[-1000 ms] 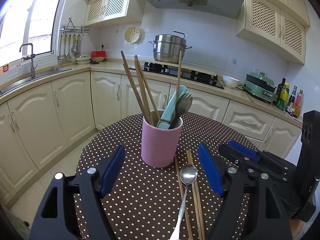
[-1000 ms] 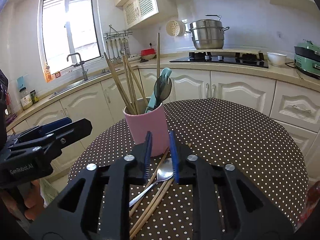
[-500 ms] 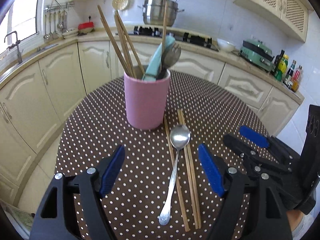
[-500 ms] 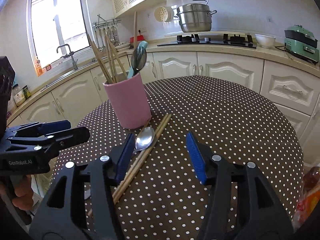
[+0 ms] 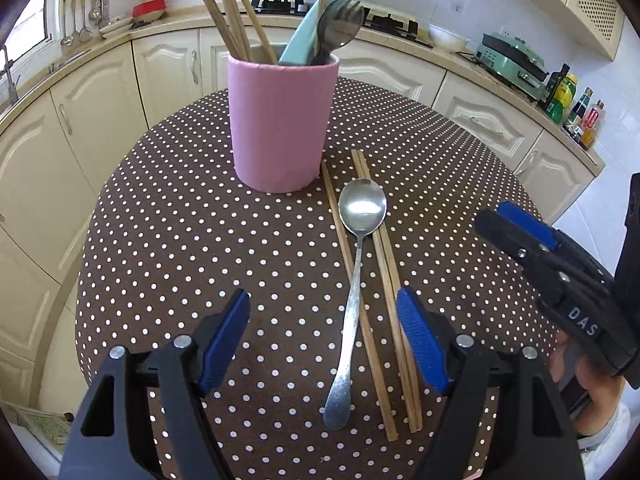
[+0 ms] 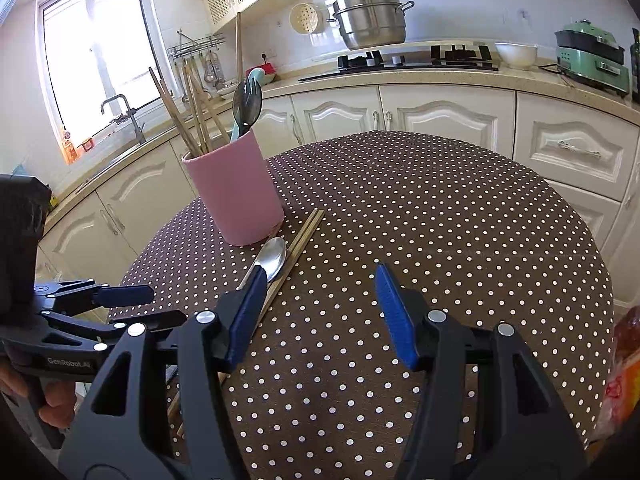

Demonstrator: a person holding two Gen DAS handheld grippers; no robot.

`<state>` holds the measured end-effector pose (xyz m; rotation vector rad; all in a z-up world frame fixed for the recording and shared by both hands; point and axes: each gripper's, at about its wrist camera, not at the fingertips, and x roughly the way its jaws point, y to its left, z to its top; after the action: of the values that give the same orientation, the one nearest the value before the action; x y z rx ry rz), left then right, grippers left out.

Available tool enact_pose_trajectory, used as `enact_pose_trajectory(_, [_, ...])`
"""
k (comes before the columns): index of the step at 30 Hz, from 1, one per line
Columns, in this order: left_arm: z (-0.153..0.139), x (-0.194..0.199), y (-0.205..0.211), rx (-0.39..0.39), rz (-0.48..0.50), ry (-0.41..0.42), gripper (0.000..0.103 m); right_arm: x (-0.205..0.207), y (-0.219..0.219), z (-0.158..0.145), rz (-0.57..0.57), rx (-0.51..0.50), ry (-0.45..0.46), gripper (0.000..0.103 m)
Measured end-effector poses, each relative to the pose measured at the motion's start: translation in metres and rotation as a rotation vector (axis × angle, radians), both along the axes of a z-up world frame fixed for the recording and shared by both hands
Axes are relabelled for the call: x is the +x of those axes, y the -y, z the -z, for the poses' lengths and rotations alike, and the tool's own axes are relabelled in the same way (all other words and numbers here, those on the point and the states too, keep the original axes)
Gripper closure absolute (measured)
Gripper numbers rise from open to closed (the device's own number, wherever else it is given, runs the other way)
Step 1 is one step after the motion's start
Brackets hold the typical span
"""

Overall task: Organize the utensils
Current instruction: 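Move the left tool to the silver spoon and grasp its handle, then lift the spoon toward the cup with the left tool while the right tool grasps a chopstick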

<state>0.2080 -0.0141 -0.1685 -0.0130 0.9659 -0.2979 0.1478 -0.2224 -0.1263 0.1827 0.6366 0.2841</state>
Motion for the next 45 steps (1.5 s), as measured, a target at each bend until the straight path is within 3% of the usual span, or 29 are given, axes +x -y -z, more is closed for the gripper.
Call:
enact_pose_trajectory(5, [0.006,0.014,0.009,-0.003,0.016,-0.018,0.029,0.002,0.0,0.001,-0.001,0.003,-0.01,0.046])
enact_pose_trajectory(9, [0.015,0.023,0.02,0.053,0.043,-0.06,0.029,0.004,0.001,0.002,0.001,0.007,-0.019,0.046])
enact_pose_trajectory(13, [0.02,0.017,0.031,0.119,0.06,-0.043,0.029,0.008,0.002,0.004,0.005,0.013,-0.037,0.046])
enact_pose_trajectory(17, [0.017,0.015,0.028,0.119,0.044,-0.021,0.029,0.009,0.001,0.006,0.003,0.008,-0.047,0.046])
enact_pose_trajectory(19, [0.014,0.015,0.027,0.138,0.044,-0.009,0.033,0.01,0.001,0.006,0.002,0.007,-0.049,0.046])
enact_pose_trajectory(22, [0.012,0.014,0.032,0.138,0.071,-0.003,0.047,0.01,0.001,0.007,0.005,0.009,-0.051,0.046])
enact_pose_trajectory(24, [0.013,0.019,0.041,0.153,0.088,-0.004,0.061,0.01,0.002,0.007,0.007,0.012,-0.052,0.046])
enact_pose_trajectory(32, [0.019,0.026,0.073,0.212,0.157,-0.023,0.095,0.012,0.006,0.01,0.013,0.028,-0.069,0.047])
enact_pose_trajectory(37, [0.022,0.035,0.073,0.196,0.155,-0.033,0.098,0.014,0.006,0.011,0.011,0.031,-0.079,0.047])
enact_pose_trajectory(42, [0.023,0.036,0.039,0.086,0.141,-0.043,0.098,0.014,0.003,0.012,0.01,0.027,-0.091,0.046])
enact_pose_trajectory(45, [0.021,0.026,0.027,0.059,0.129,-0.031,0.098,0.015,0.0,0.013,0.01,0.02,-0.1,0.046])
